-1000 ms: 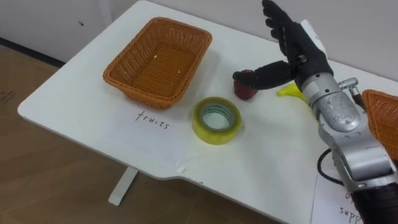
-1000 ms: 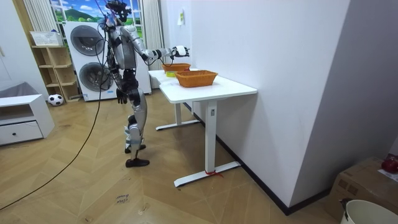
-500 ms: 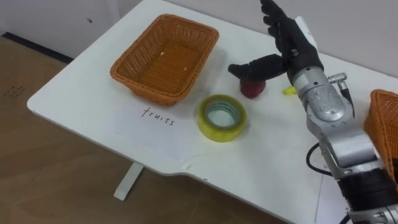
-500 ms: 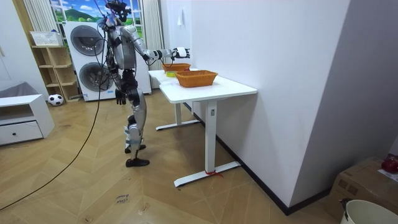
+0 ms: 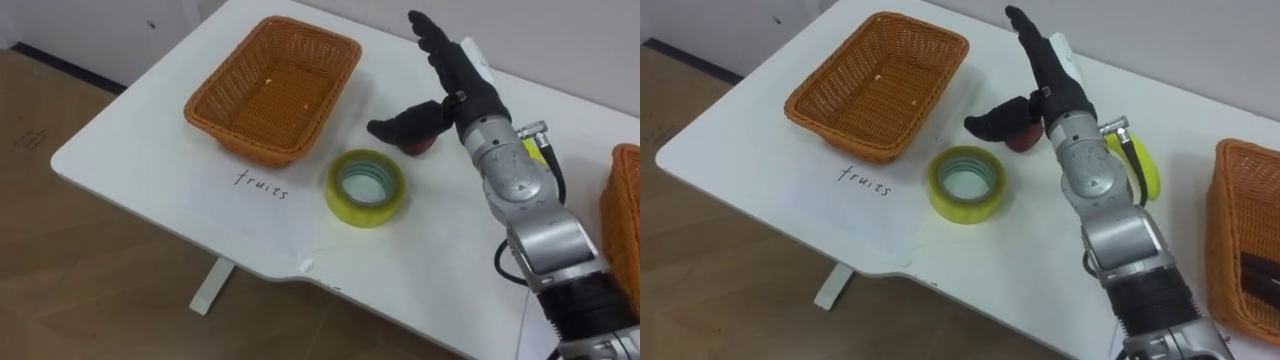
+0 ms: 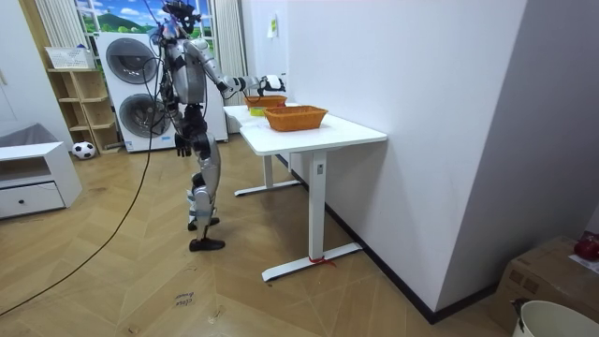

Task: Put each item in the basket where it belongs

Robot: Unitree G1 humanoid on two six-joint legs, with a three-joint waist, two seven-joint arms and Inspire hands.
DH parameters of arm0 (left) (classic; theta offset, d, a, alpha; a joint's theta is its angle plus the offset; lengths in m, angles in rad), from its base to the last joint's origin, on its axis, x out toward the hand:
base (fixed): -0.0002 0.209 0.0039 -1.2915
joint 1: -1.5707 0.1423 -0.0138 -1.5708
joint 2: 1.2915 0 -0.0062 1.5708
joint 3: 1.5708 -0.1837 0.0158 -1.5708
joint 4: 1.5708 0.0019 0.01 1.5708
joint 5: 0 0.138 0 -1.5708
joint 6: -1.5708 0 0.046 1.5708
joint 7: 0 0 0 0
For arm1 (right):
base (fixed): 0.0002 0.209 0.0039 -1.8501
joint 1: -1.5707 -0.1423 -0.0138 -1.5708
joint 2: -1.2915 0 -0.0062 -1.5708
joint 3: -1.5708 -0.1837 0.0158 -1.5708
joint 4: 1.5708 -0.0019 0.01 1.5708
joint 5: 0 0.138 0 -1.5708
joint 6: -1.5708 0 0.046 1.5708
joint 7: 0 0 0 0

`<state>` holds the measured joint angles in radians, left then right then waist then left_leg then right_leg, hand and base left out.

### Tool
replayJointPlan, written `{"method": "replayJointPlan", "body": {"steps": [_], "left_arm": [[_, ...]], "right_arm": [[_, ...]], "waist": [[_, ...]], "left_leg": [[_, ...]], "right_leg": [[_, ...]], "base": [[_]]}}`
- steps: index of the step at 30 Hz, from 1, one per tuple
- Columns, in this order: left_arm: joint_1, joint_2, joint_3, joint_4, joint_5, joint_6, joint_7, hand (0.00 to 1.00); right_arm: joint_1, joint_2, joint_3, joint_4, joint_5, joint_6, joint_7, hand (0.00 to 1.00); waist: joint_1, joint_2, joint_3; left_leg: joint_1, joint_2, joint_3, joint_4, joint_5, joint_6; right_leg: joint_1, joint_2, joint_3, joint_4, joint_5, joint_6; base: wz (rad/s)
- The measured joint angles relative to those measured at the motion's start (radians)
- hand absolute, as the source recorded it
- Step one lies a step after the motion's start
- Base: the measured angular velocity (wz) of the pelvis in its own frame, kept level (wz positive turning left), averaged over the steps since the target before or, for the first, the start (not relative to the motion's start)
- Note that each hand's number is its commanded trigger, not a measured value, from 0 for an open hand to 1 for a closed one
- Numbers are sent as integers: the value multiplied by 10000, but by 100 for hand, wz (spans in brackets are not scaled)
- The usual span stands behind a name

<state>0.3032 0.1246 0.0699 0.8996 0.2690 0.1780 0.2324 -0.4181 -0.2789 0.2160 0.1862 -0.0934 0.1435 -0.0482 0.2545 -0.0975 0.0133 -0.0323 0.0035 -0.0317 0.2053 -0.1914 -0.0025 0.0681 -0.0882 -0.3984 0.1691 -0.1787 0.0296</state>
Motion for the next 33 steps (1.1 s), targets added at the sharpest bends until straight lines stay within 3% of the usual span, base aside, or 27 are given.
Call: {"method": "replayJointPlan", "body": {"steps": [8,12,16,33], "left_arm": [[-6,-1,-160,15,0,-80,-1,0],[1,14,-275,57,-34,-100,-3,0],[-31,40,-546,26,-33,-72,2,0],[-311,60,-560,442,-45,87,-1,0]], "right_arm": [[-2,0,27,371,-301,-109,78,0],[-10,-11,269,863,-772,-112,166,0],[-10,-5,467,978,-778,-105,301,0],[-15,1,937,1273,-1303,-65,300,0]], "waist": [[1,-62,28],[3,-152,82],[-3,-159,79],[17,-161,75]], "left_leg": [[53,-1,0,-26,1,0],[20,6,4,-22,1,0],[-90,3,1,11,1,0],[17,6,16,0,2,0]], "right_leg": [[53,-4,-13,-3,0,0],[17,4,-19,-6,0,0],[-49,-7,-136,-7,0,0],[37,-6,-131,-18,0,0]], "base": [[0],[0],[2],[0]]}}
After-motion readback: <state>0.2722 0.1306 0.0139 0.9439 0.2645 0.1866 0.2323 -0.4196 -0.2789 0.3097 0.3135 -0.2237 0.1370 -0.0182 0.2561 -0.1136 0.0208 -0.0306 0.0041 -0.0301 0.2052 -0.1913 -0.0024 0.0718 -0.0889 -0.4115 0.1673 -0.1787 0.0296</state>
